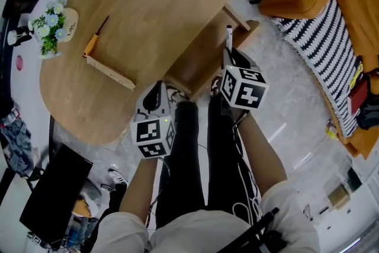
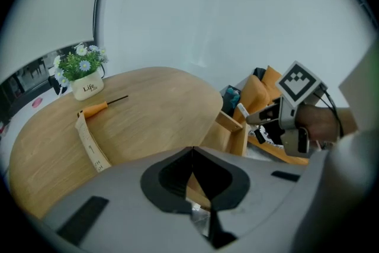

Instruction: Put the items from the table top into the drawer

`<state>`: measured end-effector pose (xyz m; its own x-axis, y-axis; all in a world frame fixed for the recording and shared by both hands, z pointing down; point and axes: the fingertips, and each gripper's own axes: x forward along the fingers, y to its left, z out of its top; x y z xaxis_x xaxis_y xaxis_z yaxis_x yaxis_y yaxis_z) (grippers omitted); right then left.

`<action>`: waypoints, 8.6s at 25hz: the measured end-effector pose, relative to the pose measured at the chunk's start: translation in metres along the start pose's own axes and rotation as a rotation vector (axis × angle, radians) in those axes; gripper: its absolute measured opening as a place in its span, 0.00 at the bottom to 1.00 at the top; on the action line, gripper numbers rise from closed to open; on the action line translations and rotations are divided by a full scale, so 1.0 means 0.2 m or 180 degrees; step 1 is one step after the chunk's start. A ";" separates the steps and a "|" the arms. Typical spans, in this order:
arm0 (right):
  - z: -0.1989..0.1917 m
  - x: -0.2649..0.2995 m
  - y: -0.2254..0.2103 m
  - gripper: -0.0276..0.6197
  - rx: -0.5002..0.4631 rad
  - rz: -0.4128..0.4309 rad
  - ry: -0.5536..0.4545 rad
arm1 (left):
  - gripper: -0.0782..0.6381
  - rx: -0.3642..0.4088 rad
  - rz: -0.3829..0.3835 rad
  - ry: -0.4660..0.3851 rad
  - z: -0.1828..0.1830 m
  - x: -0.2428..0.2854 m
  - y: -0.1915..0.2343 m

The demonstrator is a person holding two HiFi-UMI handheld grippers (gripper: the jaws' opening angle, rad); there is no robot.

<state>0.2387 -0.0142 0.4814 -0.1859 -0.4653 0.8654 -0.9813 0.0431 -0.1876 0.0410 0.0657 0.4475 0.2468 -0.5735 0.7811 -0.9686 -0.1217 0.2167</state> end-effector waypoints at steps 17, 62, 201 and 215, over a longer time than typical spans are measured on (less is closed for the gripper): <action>-0.03 0.05 0.17 0.28 0.0023 0.0207 0.0059 | 0.12 -0.0291 0.0198 -0.0036 -0.08 -0.07 0.15; -0.51 0.40 1.96 0.28 -0.2362 0.1451 0.0818 | 0.12 -0.2158 0.1561 -0.0310 -0.72 -0.62 1.32; -0.15 0.26 1.70 0.24 -0.2429 0.1434 0.0795 | 0.12 -0.1773 0.1337 -0.0357 -0.47 -0.48 1.22; 0.02 0.45 2.06 0.26 -0.3738 0.1624 0.0737 | 0.12 -0.1943 0.1513 -0.0540 -0.43 -0.49 1.56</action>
<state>-0.1824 -0.0422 0.4802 -0.4374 -0.0097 0.8992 -0.2332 0.9670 -0.1030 -0.2836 0.1532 0.4879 -0.2448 -0.5742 0.7813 -0.7698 0.6050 0.2034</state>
